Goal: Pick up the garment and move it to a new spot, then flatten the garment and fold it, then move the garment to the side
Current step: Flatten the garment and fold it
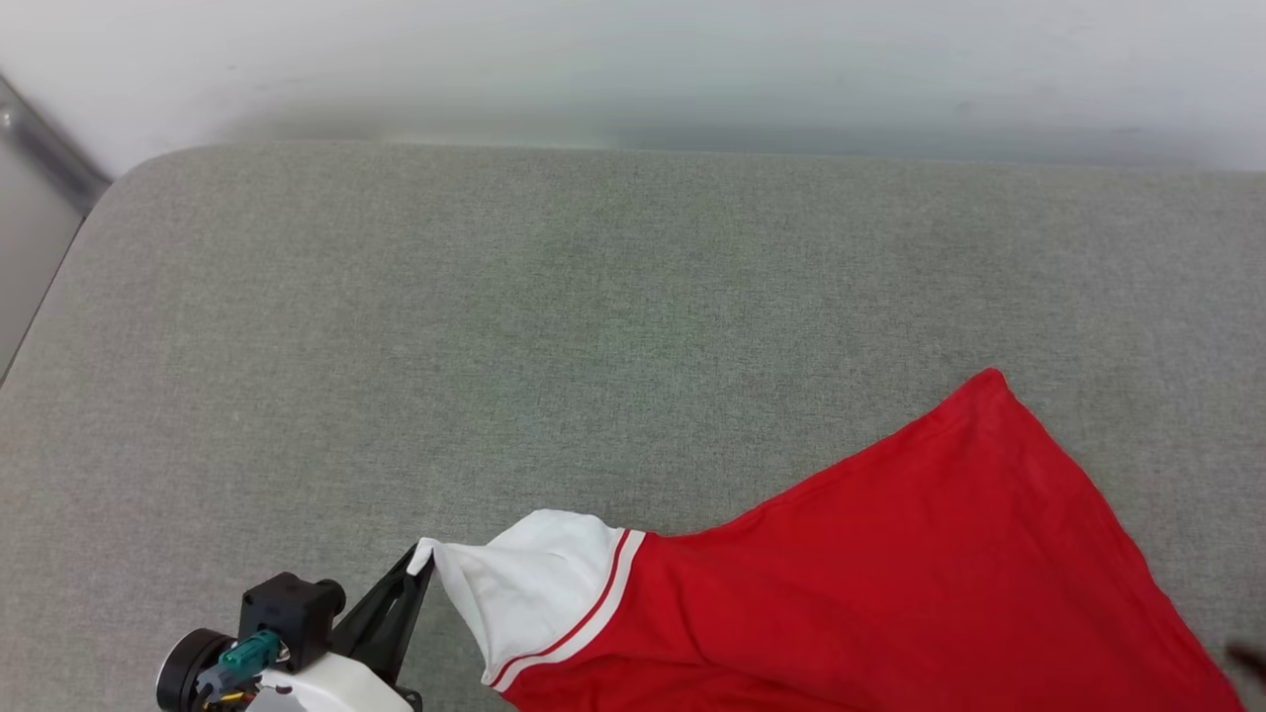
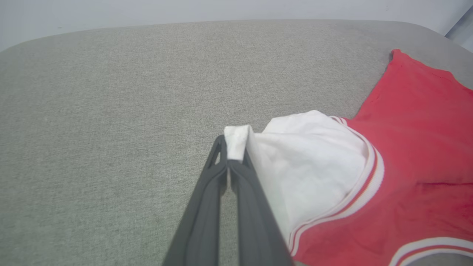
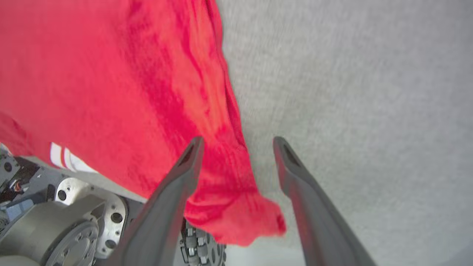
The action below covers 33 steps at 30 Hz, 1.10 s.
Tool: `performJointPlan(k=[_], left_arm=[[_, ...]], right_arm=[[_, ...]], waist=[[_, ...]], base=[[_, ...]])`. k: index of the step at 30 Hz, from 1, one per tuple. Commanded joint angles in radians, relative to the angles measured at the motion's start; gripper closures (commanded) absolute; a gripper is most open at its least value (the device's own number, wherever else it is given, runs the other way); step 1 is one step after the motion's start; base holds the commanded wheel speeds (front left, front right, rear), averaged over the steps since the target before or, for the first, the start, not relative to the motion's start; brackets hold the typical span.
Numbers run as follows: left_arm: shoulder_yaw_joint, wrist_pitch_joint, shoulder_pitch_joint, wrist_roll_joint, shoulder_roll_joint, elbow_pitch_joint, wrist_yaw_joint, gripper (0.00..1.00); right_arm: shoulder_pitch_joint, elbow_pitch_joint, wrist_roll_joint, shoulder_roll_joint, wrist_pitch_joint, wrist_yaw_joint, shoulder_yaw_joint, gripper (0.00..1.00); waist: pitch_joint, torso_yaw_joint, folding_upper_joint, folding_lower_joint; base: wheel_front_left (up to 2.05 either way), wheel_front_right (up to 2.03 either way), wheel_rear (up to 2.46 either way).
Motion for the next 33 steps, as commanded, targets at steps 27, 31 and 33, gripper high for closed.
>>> performJointPlan(k=[27,31,33], left_arm=[[-0.036,-0.007,-0.197,0.089,-0.108,0.012,-0.04,1.0],[-0.038,-0.012,-0.213,0.09,-0.123,0.027,-0.046,1.0],[-0.036,-0.015,-0.216,0.089,-0.128,0.035,-0.049,1.0]], right_arm=[[-0.938,0.211,-0.222,0.113,0.329,0.0,0.462,0.0],[-0.912,0.282,-0.206,0.119,0.301,0.0,0.542,0.0],[-0.894,0.304,-0.187,0.112,0.297,0.0,0.581,0.0]], waist=[[0.256,0.134,-0.0001,0.0001],[0.274,0.145,-0.0001,0.0001],[0.275,0.145,-0.0001,0.0001]], base=[[0.0,0.0,0.0],[0.0,0.0,0.0],[0.0,0.0,0.0]])
